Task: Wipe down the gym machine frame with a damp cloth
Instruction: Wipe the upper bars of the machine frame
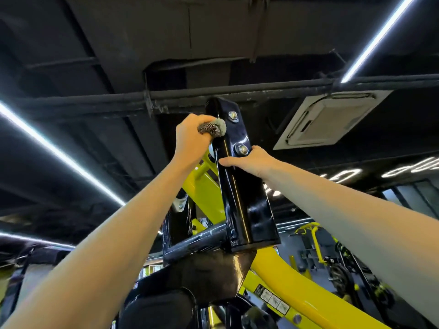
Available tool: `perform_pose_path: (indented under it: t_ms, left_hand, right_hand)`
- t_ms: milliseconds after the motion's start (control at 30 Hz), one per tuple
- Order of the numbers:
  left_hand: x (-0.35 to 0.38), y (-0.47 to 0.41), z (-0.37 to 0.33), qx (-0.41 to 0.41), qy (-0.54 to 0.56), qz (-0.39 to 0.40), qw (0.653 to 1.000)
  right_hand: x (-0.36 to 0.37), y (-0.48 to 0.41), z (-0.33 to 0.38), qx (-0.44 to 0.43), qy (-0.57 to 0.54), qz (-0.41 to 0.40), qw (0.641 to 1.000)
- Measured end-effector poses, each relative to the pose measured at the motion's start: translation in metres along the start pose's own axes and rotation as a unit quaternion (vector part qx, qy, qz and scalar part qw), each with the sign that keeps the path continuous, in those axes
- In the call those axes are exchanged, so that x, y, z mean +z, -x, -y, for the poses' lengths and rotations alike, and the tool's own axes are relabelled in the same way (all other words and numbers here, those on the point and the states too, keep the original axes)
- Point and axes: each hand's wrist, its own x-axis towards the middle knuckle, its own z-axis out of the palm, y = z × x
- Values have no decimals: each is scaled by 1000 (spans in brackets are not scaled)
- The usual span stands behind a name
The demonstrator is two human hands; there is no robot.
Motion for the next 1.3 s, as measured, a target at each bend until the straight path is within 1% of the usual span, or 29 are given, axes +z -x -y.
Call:
perform_pose_path:
  t_ms: [67,167,200,267,333,433,467,533,600,733,800,833,900,933,967,1033,1067,1133,1167,1200,1233,1267,1300]
  left_hand:
    - [4,-15,1,-27,-11,-26,999]
    - [9,-11,-1,-37,-18,-56,998]
    - [9,-1,-1,-17,-21,-50,998]
    - [6,20,1,53,-38,-24,998]
    - [2,17,3,97,-68,10,993]
    - [3,-32,0,70,-110,13,991]
    - [6,-48,-3,64,-143,14,988]
    - [17,-71,-12,70,-235,24,969]
    - [28,-83,-26,86,-310,43,946]
    - [38,-83,-37,172,-385,138,896]
    - [37,-89,-35,180,-412,155,880]
    - [38,-95,-37,160,-426,147,879]
    - [47,-99,-46,109,-420,144,889]
    - [53,-96,-51,108,-412,159,891]
    - [60,-90,-56,125,-409,184,885]
    - [66,-82,-55,162,-428,218,862]
    - [64,-86,-53,161,-438,214,858]
    - [61,-98,-55,119,-461,183,860]
    - [62,-97,-59,122,-467,184,856]
    - [66,-89,-65,141,-462,204,852]
    - [72,-75,-69,176,-455,240,839]
    - [80,-53,-70,227,-450,277,818]
    - [85,-29,-70,269,-459,319,784]
  right_hand:
    - [1,-1,1,-4,-1,-3,1000]
    - [2,-1,4,-4,6,-9,1000]
    - [3,0,4,-4,12,-12,1000]
    - [2,1,6,-5,28,-3,1000]
    - [-1,3,6,7,39,5,999]
    - [-5,2,1,17,34,3,999]
    - [-6,2,0,11,26,9,1000]
    - [-7,3,0,-3,18,13,1000]
    - [-9,2,0,5,-7,8,1000]
    - [-22,-3,-3,68,-134,21,988]
    - [-24,-7,-7,98,-161,15,982]
    - [-24,-9,-10,108,-167,12,980]
    - [-23,-12,-14,117,-180,13,977]
    - [-23,-10,-14,118,-188,18,975]
    - [-23,-9,-15,121,-194,27,973]
    - [-22,-8,-17,125,-209,39,969]
    - [-22,-7,-18,124,-222,41,966]
    - [-21,-8,-19,118,-250,39,960]
    - [-22,-10,-21,116,-253,39,960]
    - [-22,-10,-23,115,-255,42,959]
    - [-23,-10,-26,114,-259,44,958]
    - [-24,-10,-30,112,-272,43,955]
    - [-24,-10,-35,108,-291,37,950]
